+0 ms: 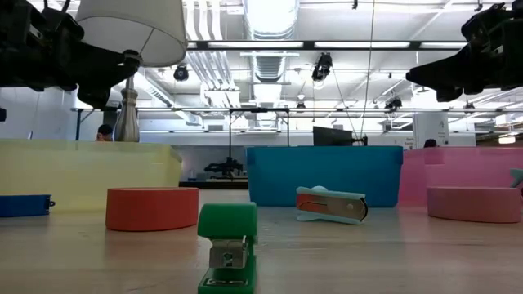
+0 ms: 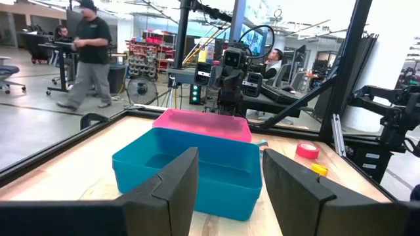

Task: Pick and place Stapler, Stapler remover, tape

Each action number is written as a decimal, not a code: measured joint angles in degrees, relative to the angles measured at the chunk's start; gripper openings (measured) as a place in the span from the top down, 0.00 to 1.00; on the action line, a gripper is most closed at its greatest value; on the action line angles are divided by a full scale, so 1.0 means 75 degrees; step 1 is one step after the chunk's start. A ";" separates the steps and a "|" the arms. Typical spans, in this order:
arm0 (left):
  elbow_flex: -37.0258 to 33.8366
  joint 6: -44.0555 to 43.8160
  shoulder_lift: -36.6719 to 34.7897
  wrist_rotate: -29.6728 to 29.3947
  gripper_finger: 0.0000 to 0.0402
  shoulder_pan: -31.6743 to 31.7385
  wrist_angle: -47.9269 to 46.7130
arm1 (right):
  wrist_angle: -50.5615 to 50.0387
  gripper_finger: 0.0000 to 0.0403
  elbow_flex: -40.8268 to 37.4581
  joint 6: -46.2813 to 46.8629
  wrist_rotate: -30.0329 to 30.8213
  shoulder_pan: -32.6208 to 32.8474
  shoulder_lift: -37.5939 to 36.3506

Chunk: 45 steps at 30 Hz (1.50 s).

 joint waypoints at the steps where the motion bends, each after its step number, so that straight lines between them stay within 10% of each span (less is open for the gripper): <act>1: -0.0002 -0.0001 -0.0001 0.0000 0.57 0.0000 0.0000 | -0.0001 0.79 -0.0001 0.0007 -0.0002 -0.0002 -0.0002; 45: -0.0003 -0.0001 0.0001 0.0000 0.57 0.0000 0.0000 | -0.0001 0.82 0.0000 0.0001 0.0000 -0.0001 0.0000</act>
